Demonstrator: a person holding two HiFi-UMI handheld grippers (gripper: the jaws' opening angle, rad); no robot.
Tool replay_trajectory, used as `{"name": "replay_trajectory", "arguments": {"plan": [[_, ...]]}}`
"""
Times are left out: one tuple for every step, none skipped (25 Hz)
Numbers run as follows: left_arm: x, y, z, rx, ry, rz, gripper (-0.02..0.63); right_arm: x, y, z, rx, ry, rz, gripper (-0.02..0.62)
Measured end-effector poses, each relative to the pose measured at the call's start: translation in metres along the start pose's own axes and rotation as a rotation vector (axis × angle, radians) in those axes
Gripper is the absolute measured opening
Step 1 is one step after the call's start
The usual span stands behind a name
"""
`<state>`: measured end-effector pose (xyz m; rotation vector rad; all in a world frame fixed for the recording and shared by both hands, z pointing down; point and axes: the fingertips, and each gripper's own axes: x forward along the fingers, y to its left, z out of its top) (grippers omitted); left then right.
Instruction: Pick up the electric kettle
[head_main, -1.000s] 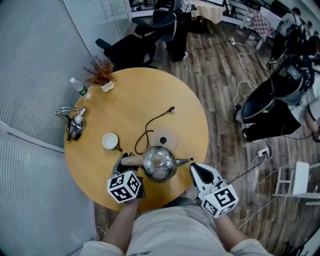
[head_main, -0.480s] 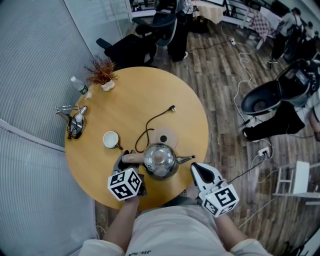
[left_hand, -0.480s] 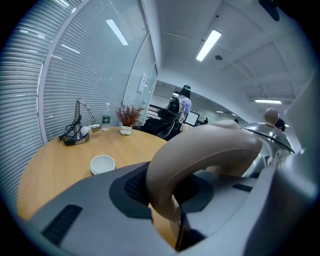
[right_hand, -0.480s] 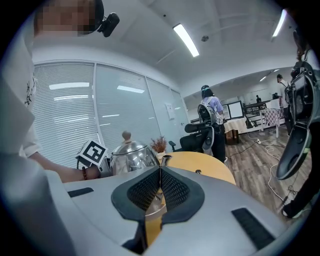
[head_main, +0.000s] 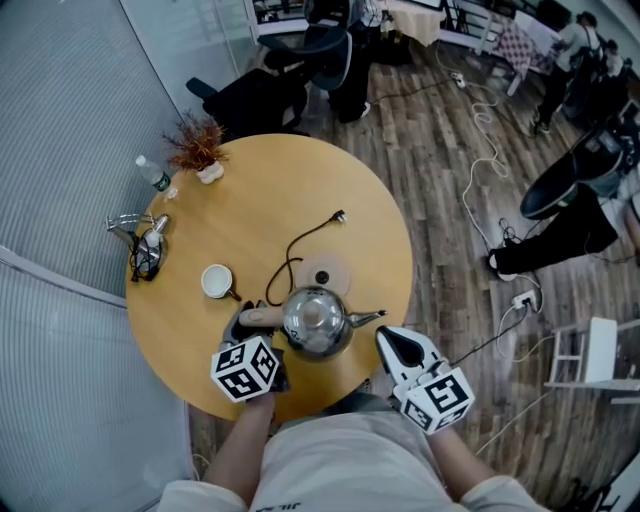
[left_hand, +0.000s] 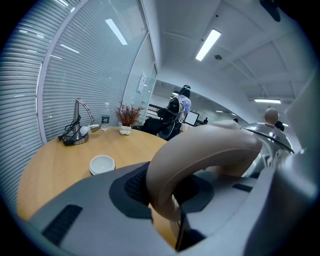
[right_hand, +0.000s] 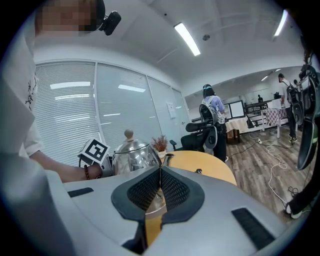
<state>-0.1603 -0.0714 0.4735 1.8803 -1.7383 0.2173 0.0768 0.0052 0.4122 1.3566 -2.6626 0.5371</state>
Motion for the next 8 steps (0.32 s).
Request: {"name": "replay_trajectory", "arguments": {"plan": [[-0.0002,0.0002,0.0001,-0.001,0.0,0.0,0.091,0.0,0.0007,-0.0003,0.001,0.003,0.001,0.031],[-0.0002,0.0002,0.0005,-0.001,0.0,0.0,0.091,0.0002,0.0012,-0.0002,0.001,0.005,0.003,0.031],[-0.0001,0.0002,0.0011,-0.002,-0.001,-0.001,0.091,0.0004,0.0016,0.0002,-0.002,0.005,0.003,0.032],[0.0001,0.0002,0.002,-0.002,-0.003,-0.002,0.091,0.0007,0.0018,0.0008,-0.006,0.003,0.004,0.031],[0.0003,0.0,0.0029,-0.002,-0.004,-0.003,0.091,0.001,0.0019,0.0016,-0.01,0.001,0.004,0.031],[0.0005,-0.0003,0.0039,-0.002,-0.006,-0.004,0.091,0.0011,0.0021,0.0025,-0.013,-0.002,0.004,0.031],[0.0007,-0.0008,0.0049,-0.002,-0.006,-0.005,0.091,0.0011,0.0023,0.0034,-0.014,-0.003,0.003,0.031],[0.0009,-0.0012,0.0058,-0.001,-0.007,-0.007,0.091,0.0011,0.0025,0.0043,-0.014,-0.005,0.002,0.031]]}}
